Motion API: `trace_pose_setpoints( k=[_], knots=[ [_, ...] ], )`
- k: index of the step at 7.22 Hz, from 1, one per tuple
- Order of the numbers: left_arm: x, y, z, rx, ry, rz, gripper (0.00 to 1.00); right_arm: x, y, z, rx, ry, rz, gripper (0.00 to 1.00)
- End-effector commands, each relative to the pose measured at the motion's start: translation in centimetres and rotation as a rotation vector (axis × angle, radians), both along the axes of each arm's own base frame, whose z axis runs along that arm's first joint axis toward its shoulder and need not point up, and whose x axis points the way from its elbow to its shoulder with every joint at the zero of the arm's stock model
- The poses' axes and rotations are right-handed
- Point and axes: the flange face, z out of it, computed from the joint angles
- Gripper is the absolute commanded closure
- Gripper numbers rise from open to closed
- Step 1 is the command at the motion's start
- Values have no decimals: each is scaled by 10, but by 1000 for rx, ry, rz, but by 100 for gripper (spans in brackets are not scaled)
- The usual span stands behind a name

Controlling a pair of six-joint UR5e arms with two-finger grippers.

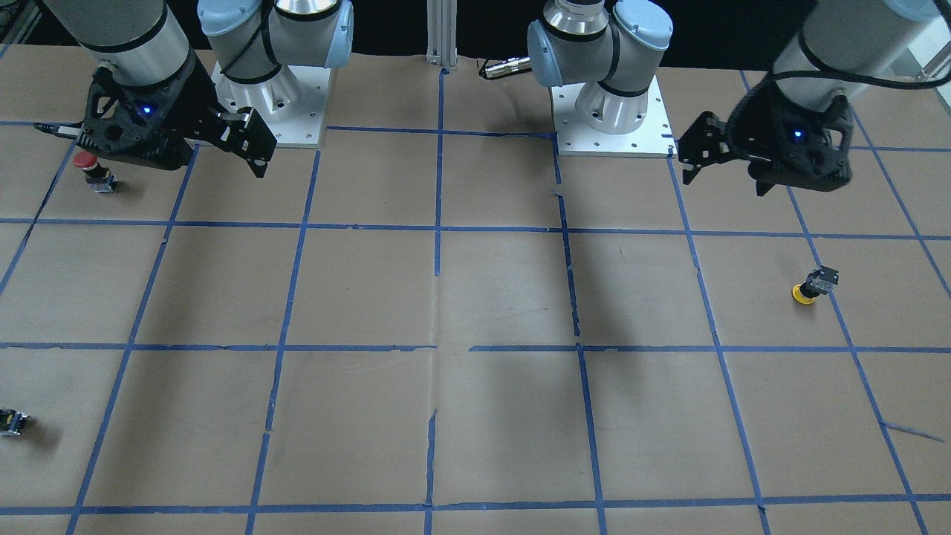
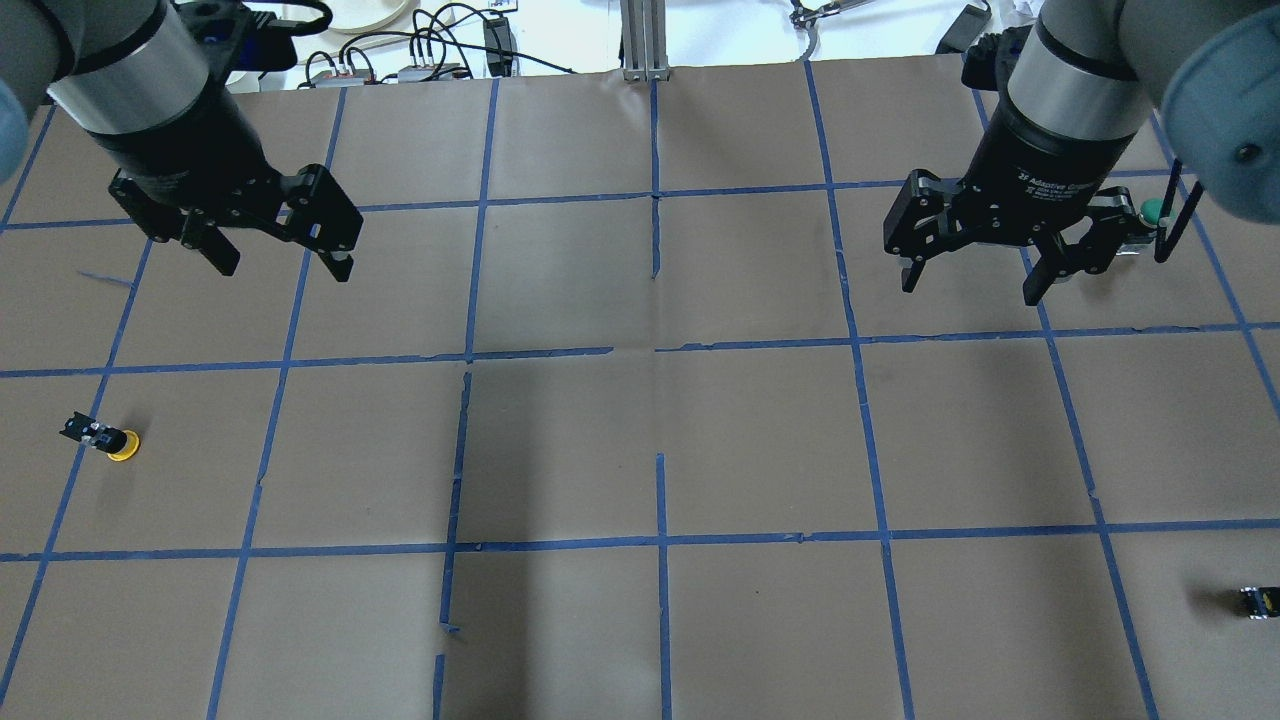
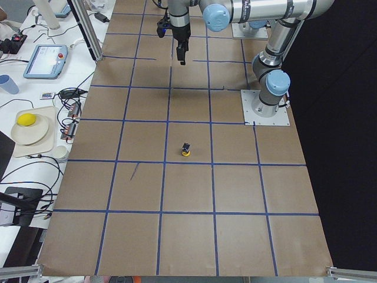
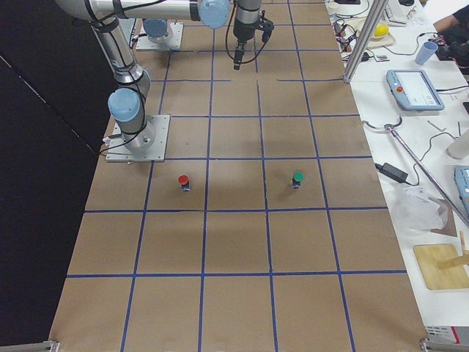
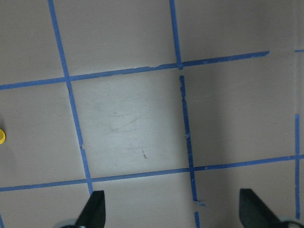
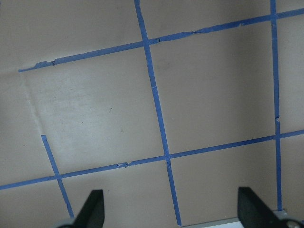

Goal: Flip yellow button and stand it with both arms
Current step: 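Move the left gripper down toward the yellow button lying on its side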

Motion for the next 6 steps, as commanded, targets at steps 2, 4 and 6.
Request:
trace_pose_setpoints(
  k=[2,4,6],
  knots=[
    [130,-13,-50,-4,20,-145,1,1,-1,0,-2,-2,1,0],
    [208,-19,-103,12,57,-193,2,0,0,0,-2,-1,0,0],
    [261,-17,-148,-24,45,-267,1,0,0,0,-2,-1,0,0]
  ],
)
